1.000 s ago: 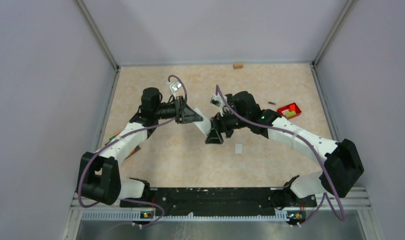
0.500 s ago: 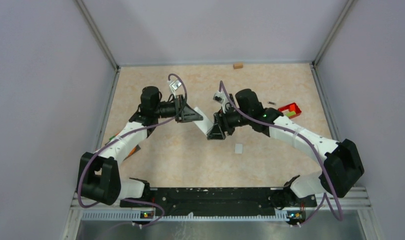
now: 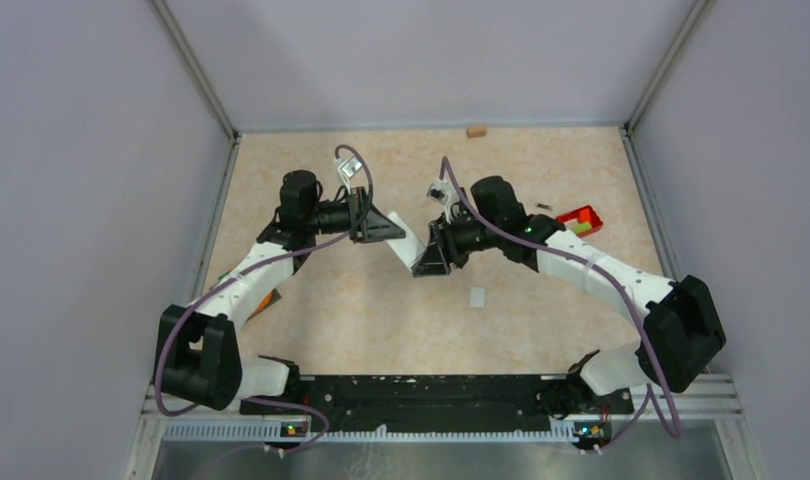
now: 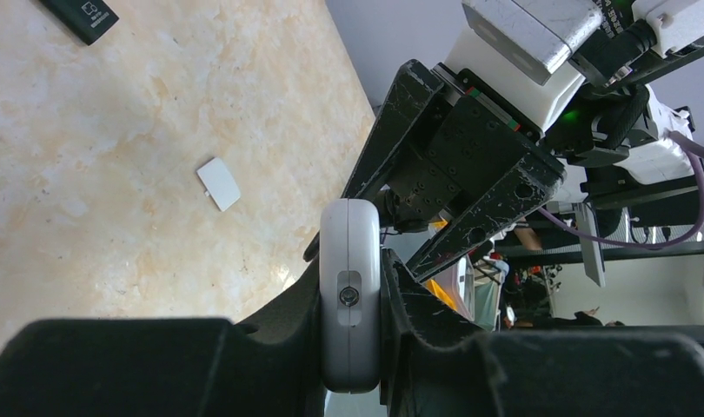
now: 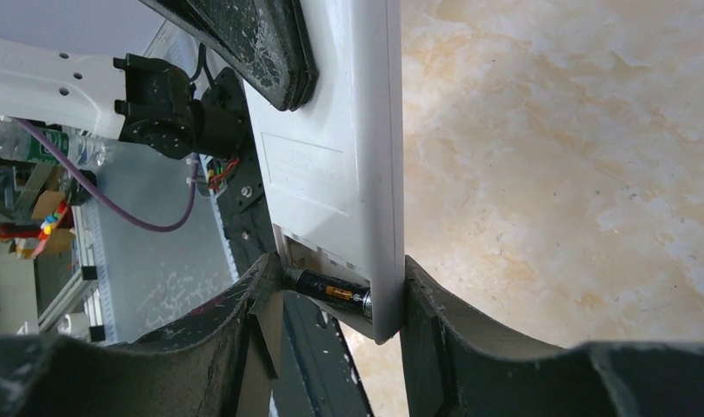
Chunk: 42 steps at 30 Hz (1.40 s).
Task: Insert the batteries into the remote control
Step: Load the battery into the remote control.
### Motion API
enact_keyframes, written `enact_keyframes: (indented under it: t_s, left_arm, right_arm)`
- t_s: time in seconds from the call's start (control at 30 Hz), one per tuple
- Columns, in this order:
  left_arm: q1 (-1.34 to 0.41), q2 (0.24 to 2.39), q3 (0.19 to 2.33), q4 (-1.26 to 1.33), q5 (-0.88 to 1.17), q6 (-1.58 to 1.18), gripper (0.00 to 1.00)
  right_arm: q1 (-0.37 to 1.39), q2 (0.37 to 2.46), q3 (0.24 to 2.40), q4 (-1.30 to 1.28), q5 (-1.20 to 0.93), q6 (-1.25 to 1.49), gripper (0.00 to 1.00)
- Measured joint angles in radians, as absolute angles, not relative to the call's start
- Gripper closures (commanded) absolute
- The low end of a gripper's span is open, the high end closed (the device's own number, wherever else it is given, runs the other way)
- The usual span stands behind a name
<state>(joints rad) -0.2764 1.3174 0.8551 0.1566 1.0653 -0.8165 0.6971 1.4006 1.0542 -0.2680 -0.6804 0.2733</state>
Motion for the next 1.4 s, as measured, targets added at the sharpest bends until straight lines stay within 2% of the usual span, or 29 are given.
enact_keyframes:
  t_s: [0.1, 0.37, 0.5, 0.9, 1.13, 1.4]
  left_arm:
    - [-0.276, 1.317, 0.855, 0.157, 1.060, -0.819, 1.00]
    - [-0.276, 1.315, 0.855, 0.162, 1.037, -0.828, 1.00]
    - [-0.278, 1.314, 0.855, 0.159, 1.020, -0.817, 1.00]
    - [-0.280, 1.311, 0.855, 0.147, 1.013, -0.812, 1.00]
    - [-0.282, 1.312, 0.882, 0.086, 1.020, -0.807, 1.00]
    - [-0.289, 1.330, 0.902, 0.030, 1.041, -0.802, 1.00]
  right_arm:
    - [0.696, 1.402, 1.054, -0.261, -0.682, 0.294, 0.74]
    - [0.670, 1.404, 1.005, -0.150, -0.726, 0.399, 0.42]
    - [0.665, 1.404, 0.988, -0.077, -0.749, 0.444, 0.34]
    - [0.664, 1.404, 0.976, -0.028, -0.765, 0.462, 0.34]
    - [0.664, 1.403, 0.976, -0.042, -0.821, 0.383, 0.34]
    - [0.664, 1.401, 0.984, -0.121, -0.859, 0.285, 0.44]
